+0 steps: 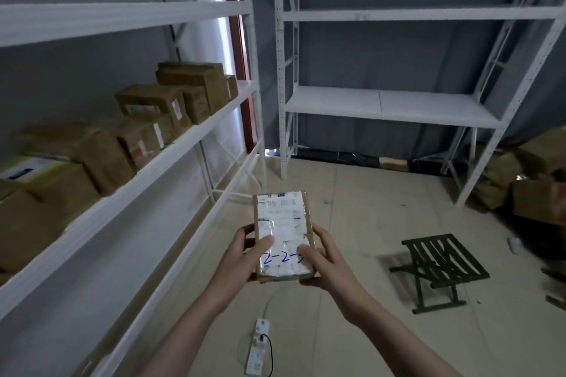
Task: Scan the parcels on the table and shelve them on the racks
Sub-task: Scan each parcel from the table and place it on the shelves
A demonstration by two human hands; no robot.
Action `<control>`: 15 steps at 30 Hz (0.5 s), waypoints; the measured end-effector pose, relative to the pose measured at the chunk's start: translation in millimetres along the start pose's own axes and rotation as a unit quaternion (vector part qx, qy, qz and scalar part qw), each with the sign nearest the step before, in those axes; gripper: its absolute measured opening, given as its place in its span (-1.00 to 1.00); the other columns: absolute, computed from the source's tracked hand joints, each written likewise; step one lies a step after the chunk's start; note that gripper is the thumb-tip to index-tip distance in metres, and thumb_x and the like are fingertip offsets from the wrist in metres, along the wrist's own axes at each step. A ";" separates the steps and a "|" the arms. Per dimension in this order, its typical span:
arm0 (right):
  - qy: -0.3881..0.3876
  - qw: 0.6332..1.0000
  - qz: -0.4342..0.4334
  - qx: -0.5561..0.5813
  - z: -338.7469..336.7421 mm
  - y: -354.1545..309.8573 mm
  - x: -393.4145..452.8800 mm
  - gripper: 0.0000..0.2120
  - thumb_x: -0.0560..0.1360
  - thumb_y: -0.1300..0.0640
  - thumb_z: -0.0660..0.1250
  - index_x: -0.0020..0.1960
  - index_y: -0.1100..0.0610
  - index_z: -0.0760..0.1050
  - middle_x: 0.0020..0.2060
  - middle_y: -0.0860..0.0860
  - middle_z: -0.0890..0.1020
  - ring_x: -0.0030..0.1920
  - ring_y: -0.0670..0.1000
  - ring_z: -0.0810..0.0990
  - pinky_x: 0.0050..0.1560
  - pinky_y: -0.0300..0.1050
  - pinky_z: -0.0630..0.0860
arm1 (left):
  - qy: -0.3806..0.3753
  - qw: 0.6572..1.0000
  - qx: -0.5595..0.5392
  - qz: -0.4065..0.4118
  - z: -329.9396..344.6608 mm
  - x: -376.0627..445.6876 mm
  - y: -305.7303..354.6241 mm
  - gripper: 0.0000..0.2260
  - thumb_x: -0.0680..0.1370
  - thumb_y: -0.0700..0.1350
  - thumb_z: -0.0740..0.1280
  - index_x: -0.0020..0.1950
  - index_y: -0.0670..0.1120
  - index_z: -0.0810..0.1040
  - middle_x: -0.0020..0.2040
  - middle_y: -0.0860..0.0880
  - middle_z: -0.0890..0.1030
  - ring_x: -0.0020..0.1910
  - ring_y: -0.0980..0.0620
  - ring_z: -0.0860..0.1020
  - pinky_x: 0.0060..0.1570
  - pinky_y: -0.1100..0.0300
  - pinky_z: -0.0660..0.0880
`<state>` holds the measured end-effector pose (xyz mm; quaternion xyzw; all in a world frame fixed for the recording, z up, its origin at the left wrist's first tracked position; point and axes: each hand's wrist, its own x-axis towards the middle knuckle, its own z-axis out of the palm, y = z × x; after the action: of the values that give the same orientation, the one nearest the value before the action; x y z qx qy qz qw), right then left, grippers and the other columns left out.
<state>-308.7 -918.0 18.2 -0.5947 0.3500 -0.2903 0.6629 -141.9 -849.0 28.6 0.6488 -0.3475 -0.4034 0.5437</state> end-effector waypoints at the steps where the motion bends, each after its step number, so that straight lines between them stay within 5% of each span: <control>1: 0.002 1.000 -0.006 -0.006 -6.7 -7.0 24.5 -0.64 0.44 -0.10 0.31 0.20 -0.35 0.37 -0.07 0.01 0.67 -0.03 -0.02 0.65 0.08 0.05 0.58 | -0.001 1.000 0.001 0.013 0.5 25.3 6.1 -0.72 0.55 0.01 0.36 0.24 0.08 0.45 0.12 0.00 0.63 -0.06 0.05 0.67 -0.27 0.18 0.57; 8: -0.014 0.998 -0.033 -0.045 -31.4 -66.6 199.6 -0.61 0.36 -0.16 0.33 0.17 -0.39 0.40 -0.06 -0.04 0.68 -0.01 -0.01 0.66 0.06 0.00 0.58 | 0.028 0.992 0.040 0.120 -16.3 190.4 54.0 -0.73 0.53 -0.04 0.40 0.22 0.12 0.49 0.13 0.16 0.62 0.09 0.16 0.61 0.07 0.01 0.59; 15: -0.029 0.999 -0.011 -0.040 -38.7 -81.2 341.8 -0.72 0.54 0.02 0.30 0.21 -0.25 0.43 -0.09 0.02 0.70 -0.07 -0.01 0.64 0.03 0.01 0.56 | 0.085 0.982 0.106 0.133 -34.0 314.4 74.6 -0.77 0.54 -0.12 0.38 0.07 0.20 0.46 0.07 0.23 0.61 0.00 0.35 0.58 -0.03 0.30 0.56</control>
<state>-137.0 -1224.6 56.3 -0.6327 0.3354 -0.2654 0.6456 24.0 -1126.6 59.3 0.6829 -0.4234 -0.2318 0.5483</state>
